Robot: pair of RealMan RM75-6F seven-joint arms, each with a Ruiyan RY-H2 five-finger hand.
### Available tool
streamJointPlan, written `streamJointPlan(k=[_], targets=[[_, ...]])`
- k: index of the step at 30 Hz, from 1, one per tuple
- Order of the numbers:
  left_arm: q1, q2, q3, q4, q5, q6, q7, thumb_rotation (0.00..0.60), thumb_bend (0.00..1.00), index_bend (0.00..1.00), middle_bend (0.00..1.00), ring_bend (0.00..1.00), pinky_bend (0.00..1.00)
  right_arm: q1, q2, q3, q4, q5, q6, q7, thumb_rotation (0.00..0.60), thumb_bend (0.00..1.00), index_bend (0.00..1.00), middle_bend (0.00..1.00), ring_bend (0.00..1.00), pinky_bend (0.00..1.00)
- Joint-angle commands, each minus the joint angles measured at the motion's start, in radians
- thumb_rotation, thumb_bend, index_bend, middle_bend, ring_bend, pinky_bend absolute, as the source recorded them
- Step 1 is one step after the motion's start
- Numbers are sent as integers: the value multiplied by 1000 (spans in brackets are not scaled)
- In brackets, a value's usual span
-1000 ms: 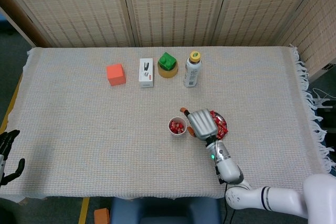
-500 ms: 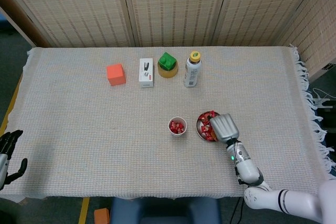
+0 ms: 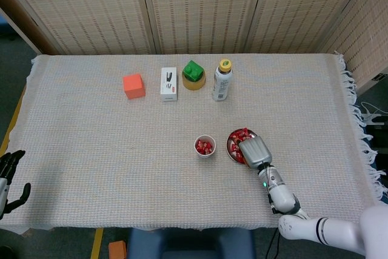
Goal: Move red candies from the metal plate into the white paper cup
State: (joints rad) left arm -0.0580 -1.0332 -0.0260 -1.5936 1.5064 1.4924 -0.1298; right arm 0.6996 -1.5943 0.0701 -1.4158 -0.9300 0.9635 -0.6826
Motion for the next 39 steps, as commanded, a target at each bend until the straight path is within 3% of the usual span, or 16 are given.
streamJointPlan(k=[1, 12, 21, 39], targets=[[-1, 0, -1, 1, -1, -1, -1, 600, 482, 0, 46, 4, 228, 5, -5, -1, 5, 9, -3, -11, 600, 252, 266, 840, 866, 1000], [-1, 1, -2, 2, -4, -3, -7, 600, 482, 0, 47, 4, 231, 16, -39, 4, 38, 24, -20, -4, 600, 252, 328, 840, 866, 1000], [1, 5, -1, 4, 0, 2, -18, 600, 482, 0, 46, 4, 231, 16, -66, 4, 63, 15, -5, -5, 600, 252, 504, 840, 871, 1000], [3, 6, 0, 6, 5, 6, -25, 600, 482, 0, 46, 4, 234, 7, -83, 7, 70, 7, 35, -32, 600, 252, 705, 855, 890, 1000]])
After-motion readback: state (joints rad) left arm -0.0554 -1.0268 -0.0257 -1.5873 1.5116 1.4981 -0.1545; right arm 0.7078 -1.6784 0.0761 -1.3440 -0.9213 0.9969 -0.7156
